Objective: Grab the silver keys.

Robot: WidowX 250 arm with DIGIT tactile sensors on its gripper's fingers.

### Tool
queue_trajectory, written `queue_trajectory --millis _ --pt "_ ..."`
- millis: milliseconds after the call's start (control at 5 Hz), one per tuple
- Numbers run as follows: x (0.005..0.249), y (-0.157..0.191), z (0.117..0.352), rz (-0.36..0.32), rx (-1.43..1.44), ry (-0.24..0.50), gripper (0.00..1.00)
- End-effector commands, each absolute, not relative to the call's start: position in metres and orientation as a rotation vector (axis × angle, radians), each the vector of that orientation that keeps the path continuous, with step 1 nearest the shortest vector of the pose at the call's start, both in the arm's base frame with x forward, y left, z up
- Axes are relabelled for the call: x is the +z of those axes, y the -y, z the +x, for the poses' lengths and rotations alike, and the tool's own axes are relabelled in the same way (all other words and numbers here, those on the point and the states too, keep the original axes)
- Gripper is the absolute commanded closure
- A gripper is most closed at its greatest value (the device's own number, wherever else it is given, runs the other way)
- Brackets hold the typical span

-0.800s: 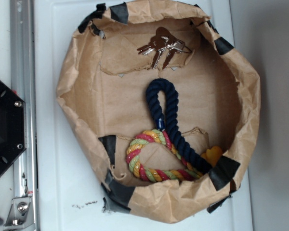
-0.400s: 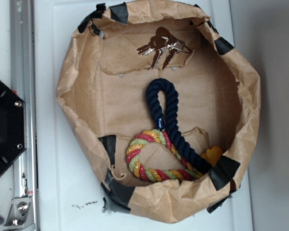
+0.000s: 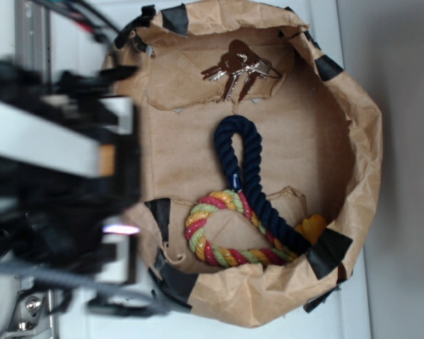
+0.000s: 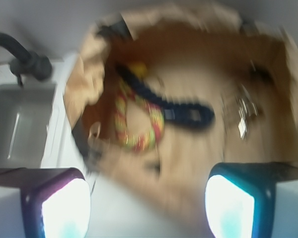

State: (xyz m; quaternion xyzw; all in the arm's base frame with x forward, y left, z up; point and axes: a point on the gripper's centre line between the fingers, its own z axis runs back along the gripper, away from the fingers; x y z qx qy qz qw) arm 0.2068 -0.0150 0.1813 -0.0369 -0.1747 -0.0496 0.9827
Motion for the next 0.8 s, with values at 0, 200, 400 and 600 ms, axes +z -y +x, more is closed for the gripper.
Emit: queue_trajectory --millis 0,200,400,600 --pt "0.17 -0.013 0.23 -0.064 -0.119 0.375 0.0" --pt "0.17 -0.013 0.23 -0.064 -0.119 0.375 0.0" --pt "0.17 -0.013 0.23 -0.064 -0.119 0.375 0.0" --pt "0.127 -0.018 0.262 0.034 -0.175 0.321 0.0"
